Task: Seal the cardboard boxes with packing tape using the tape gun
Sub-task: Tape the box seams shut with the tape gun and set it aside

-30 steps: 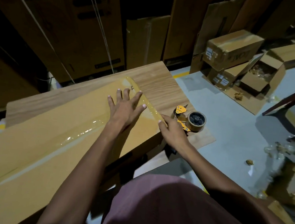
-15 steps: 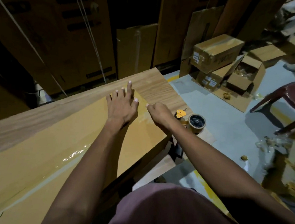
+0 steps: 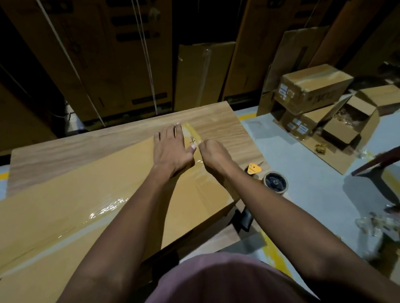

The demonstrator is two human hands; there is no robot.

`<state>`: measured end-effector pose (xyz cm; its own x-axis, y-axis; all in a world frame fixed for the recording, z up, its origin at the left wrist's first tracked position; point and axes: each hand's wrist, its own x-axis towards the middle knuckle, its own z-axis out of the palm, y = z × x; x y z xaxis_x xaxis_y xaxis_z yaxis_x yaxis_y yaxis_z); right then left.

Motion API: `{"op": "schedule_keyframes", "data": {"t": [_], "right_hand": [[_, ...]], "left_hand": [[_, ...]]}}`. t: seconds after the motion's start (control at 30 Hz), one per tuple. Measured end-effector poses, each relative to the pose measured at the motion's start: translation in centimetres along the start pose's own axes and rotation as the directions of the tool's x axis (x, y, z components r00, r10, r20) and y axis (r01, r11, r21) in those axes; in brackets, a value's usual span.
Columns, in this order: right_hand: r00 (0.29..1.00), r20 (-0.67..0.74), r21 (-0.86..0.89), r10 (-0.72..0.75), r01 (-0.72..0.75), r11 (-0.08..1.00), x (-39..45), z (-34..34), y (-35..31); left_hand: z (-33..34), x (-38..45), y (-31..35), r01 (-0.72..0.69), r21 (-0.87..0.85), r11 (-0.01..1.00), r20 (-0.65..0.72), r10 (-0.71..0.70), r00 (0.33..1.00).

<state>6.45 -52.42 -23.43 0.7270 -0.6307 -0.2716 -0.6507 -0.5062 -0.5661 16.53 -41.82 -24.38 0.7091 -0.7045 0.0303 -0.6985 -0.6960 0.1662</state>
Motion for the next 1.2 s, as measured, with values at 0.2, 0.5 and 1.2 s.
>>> {"op": "schedule_keyframes", "data": {"t": [0.2,0.5,1.2], "right_hand": [[0.999,0.04,0.111,0.019,-0.024,0.994,3.1,0.7,-1.1],[0.995,0.088,0.272,0.036,-0.059,0.961,4.9,0.2,-3.2],[0.973,0.229,0.364,0.023,-0.107,0.925,7.6,-0.2,-5.7]], "left_hand": [[-0.2,-0.1,0.1,0.009,-0.012,1.0,-0.018,-0.009,1.0],[0.1,-0.4,0.4,0.003,0.021,1.0,-0.035,-0.003,0.999],[0.1,-0.1,0.0,0.011,0.02,1.0,0.003,-0.011,1.0]]}}
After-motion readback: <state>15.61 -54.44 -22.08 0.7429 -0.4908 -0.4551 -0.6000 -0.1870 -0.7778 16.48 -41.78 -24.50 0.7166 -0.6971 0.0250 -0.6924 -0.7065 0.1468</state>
